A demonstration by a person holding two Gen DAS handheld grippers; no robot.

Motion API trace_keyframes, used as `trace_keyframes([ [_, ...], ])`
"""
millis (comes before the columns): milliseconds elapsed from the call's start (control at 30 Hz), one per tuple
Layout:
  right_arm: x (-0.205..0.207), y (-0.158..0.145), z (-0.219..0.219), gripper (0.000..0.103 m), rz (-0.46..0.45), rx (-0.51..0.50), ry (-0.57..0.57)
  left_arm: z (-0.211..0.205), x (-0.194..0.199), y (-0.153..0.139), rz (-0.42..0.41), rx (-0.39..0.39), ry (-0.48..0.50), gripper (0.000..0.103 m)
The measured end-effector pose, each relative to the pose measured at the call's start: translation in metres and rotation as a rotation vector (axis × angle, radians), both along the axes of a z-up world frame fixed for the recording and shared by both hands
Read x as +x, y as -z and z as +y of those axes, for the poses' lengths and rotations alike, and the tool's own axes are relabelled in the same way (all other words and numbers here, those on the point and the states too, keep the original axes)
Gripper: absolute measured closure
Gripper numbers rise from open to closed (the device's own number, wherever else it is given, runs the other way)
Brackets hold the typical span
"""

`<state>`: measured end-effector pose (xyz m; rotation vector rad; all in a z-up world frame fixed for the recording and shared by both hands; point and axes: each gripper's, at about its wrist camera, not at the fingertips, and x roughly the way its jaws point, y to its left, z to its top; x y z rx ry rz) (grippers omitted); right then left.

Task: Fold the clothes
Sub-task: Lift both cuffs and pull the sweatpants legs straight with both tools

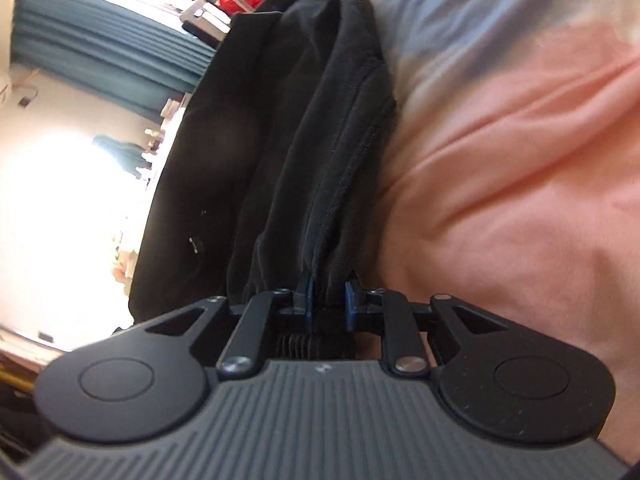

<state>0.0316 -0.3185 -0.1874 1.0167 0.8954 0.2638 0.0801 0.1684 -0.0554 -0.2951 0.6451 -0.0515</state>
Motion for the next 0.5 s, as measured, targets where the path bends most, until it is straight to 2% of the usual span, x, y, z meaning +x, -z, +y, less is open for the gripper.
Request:
trace_keyframes([
  [67,0.002,0.009,-0.006,0.079,0.041,0.075,0.033,0.001,0.000,-0.001,0.002,-0.003,0.001,0.048],
  [133,0.006,0.006,-0.007,0.067,0.033,0.063,0.035,0.000,0.000,-0.001,-0.003,0.008,0.005,0.048],
  [200,0.010,0.001,-0.007,0.042,-0.001,0.036,0.032,-0.003,0.000,0.000,-0.011,0.032,0.016,0.049],
  [267,0.014,-0.002,-0.005,0.033,-0.043,0.033,0.020,-0.008,0.003,0.003,-0.015,0.054,0.020,0.052],
  [333,0.017,-0.003,0.004,0.034,-0.056,0.000,-0.032,-0.012,0.005,0.004,-0.024,0.073,0.022,0.066],
  [367,0.018,-0.002,0.008,0.043,-0.064,-0.030,-0.056,-0.014,0.006,0.003,-0.033,0.080,0.022,0.076],
  [400,0.017,0.000,0.011,0.073,-0.060,-0.045,-0.060,-0.014,0.008,0.001,-0.040,0.081,0.008,0.079],
  [433,0.015,0.002,0.013,0.079,-0.056,-0.059,-0.062,-0.014,0.010,-0.002,-0.046,0.079,-0.012,0.081],
  [500,0.010,0.002,0.011,0.084,-0.070,-0.023,-0.041,-0.010,0.013,-0.012,-0.069,0.057,-0.053,0.084],
])
